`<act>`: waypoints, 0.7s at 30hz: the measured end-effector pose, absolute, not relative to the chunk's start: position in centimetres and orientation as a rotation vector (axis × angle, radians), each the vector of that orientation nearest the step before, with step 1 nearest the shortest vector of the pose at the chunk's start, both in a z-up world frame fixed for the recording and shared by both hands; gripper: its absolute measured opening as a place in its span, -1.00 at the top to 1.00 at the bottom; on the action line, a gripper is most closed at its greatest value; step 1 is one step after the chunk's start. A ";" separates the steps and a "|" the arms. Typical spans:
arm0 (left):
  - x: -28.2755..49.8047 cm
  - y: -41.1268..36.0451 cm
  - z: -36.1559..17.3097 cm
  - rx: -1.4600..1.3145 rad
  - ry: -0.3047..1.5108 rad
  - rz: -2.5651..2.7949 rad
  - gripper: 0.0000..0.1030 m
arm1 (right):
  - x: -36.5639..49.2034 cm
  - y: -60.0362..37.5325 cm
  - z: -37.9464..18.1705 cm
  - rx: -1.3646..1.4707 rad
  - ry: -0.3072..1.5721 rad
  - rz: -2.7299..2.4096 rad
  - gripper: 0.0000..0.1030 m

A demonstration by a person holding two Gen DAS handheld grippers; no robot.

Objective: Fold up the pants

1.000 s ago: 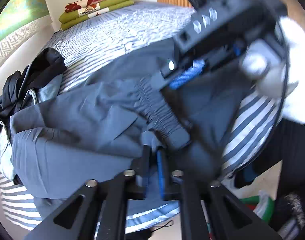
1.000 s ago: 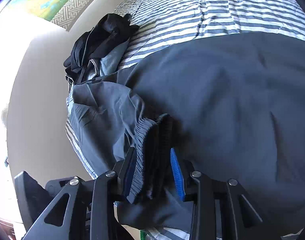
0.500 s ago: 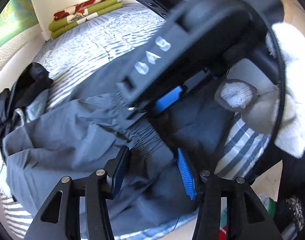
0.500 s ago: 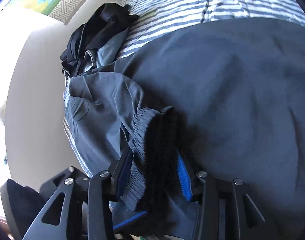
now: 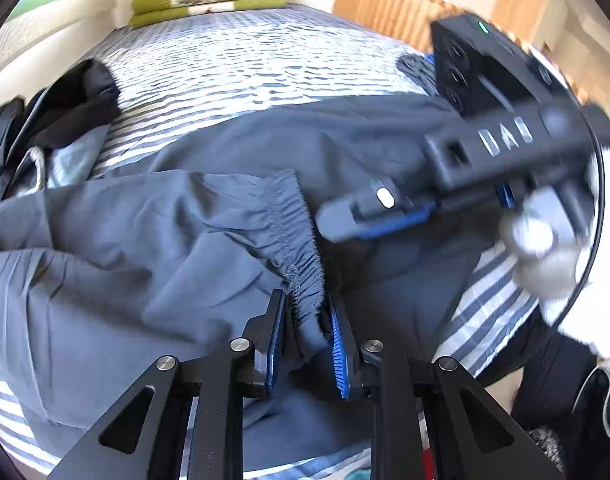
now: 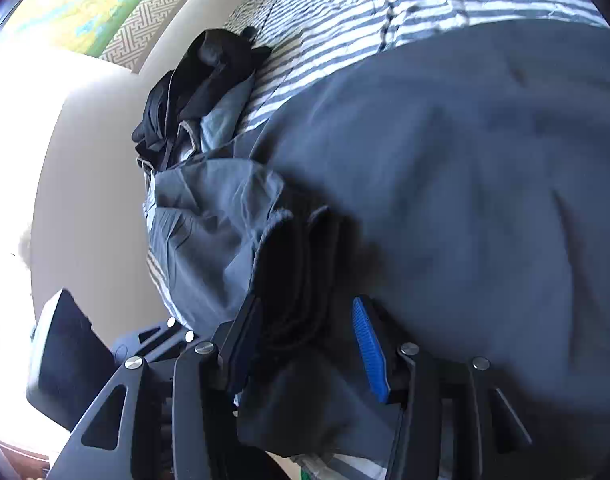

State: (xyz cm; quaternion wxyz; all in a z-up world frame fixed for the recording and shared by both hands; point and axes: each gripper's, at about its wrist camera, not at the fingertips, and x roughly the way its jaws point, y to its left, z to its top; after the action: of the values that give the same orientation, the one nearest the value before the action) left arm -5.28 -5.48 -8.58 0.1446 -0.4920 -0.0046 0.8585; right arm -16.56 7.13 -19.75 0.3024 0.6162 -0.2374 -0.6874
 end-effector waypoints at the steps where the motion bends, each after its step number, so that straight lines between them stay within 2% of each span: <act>1: -5.3 -5.7 -8.7 -1.416 -0.024 2.472 0.58 | -16.4 6.9 -19.9 1.636 -0.629 -1.816 0.08; 5: -5.4 -5.5 -9.1 -1.407 -0.004 2.455 0.60 | -16.1 5.7 -20.8 1.650 -0.675 -1.754 0.02; 10: -4.7 -5.6 -9.1 -1.402 -0.056 2.461 0.60 | -16.1 4.5 -21.6 1.676 -0.721 -1.719 -0.08; 15: -4.9 -7.4 -9.6 -1.416 -0.150 2.466 0.60 | -15.6 5.2 -21.4 1.629 -0.852 -1.671 -0.14; 21: -4.2 -5.8 -9.1 -1.383 -0.131 2.442 0.60 | -15.5 4.0 -22.1 1.675 -0.809 -1.690 -0.15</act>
State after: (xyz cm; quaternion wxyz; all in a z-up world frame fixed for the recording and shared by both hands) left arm -4.19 -5.83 -9.12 0.1651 -0.4855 -0.0461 0.8573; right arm -15.53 4.02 -22.10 0.3089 0.6338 -0.3061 -0.6397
